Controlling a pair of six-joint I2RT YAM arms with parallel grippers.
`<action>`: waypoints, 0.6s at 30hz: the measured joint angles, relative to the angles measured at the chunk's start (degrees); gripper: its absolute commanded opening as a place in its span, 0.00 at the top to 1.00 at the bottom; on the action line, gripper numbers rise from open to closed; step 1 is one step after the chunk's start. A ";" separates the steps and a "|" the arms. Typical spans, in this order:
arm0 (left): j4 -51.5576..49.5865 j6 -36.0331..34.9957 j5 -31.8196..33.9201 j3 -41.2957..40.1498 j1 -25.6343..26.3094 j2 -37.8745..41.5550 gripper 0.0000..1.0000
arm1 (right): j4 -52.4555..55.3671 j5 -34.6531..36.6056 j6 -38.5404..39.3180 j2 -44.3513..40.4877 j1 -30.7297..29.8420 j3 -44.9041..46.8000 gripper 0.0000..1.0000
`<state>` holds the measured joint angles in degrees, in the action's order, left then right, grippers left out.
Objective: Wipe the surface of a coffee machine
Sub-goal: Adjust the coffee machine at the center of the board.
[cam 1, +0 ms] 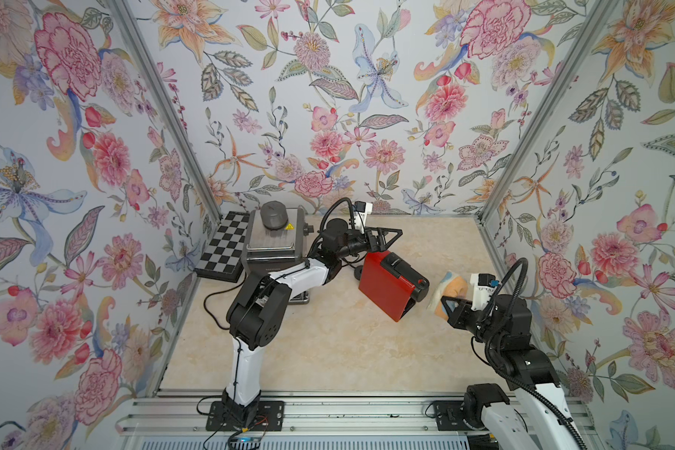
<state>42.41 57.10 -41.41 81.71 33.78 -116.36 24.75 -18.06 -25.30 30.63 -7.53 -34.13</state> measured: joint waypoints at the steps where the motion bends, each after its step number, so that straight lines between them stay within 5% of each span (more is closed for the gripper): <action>1: -0.09 0.00 0.02 0.00 -0.22 0.00 0.01 | -0.17 -0.37 -0.04 -0.04 -0.61 -0.39 1.00; 11: -0.44 1.05 -0.20 1.73 -1.57 -1.14 0.01 | -5.29 4.26 -1.27 7.17 -16.20 -0.61 1.00; 18: 1.07 4.07 -0.46 5.51 -2.56 -4.42 0.01 | -8.07 7.04 -3.04 8.48 -19.10 0.24 1.00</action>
<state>43.48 61.17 -41.87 87.22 31.22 -120.77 16.69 -11.03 -28.34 39.11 -26.63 -33.89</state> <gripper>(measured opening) 0.989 0.128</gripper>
